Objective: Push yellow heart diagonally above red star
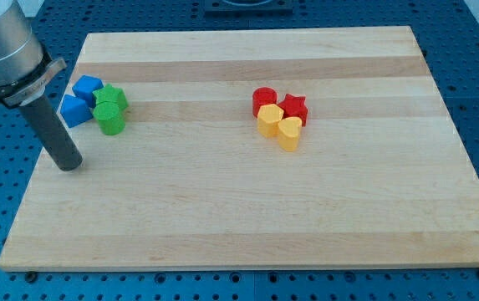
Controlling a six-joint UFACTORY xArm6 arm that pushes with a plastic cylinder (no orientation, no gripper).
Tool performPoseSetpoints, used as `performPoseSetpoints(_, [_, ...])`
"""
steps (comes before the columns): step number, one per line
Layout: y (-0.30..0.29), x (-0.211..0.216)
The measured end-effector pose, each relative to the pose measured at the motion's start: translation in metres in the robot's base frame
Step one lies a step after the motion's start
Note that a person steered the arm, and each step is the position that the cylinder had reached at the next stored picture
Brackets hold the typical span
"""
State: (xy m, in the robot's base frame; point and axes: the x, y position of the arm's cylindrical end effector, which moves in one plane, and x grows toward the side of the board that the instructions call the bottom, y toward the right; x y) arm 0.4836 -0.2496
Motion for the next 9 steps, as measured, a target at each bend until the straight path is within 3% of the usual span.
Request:
performPoseSetpoints(3, [0.002, 0.0])
performPoseSetpoints(4, [0.031, 0.009])
performPoseSetpoints(7, [0.248, 0.005])
performPoseSetpoints(9, [0.33, -0.019])
